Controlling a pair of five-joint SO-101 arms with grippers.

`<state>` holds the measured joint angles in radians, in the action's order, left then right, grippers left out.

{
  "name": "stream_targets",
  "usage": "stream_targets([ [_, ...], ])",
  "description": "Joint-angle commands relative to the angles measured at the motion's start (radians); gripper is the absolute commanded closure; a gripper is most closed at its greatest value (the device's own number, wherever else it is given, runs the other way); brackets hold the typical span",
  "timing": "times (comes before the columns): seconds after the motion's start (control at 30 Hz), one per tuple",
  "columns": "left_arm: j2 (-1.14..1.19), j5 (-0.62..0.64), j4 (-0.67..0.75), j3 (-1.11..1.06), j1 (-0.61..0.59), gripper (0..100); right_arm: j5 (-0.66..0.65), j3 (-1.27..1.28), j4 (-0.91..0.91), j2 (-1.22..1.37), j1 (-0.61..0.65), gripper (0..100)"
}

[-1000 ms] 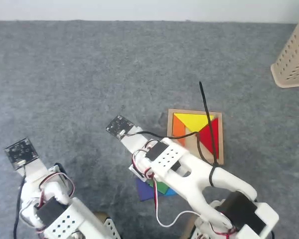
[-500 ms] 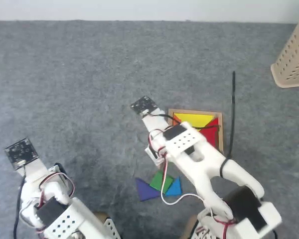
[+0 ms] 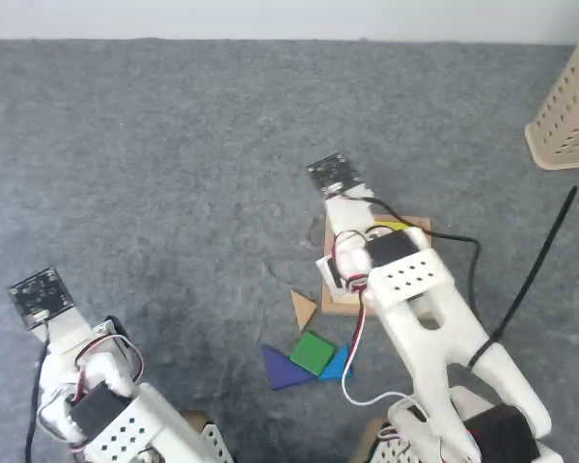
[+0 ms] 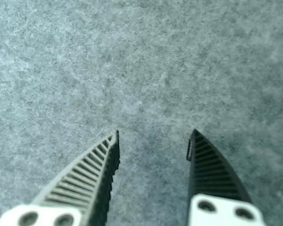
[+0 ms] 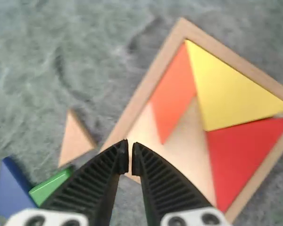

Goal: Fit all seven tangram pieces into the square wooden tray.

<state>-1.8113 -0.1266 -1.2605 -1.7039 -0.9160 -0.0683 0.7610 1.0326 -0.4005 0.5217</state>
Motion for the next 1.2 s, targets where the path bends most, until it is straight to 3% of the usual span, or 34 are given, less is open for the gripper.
stream_targets([
  [0.0,-0.011,0.009,-0.003,0.019,0.002,77,0.018,-0.034,0.022,-0.010,0.131,90.2],
  [0.1,-0.011,0.009,-0.003,0.019,0.002,77,0.072,-0.034,0.015,0.064,0.211,83.1],
  [0.27,-0.011,0.009,-0.003,0.019,0.002,77,0.077,-0.034,-0.051,0.200,0.268,83.5],
  [1.17,-0.011,0.009,-0.003,0.019,0.002,77,0.083,-0.038,-0.159,0.337,0.269,83.6],
])
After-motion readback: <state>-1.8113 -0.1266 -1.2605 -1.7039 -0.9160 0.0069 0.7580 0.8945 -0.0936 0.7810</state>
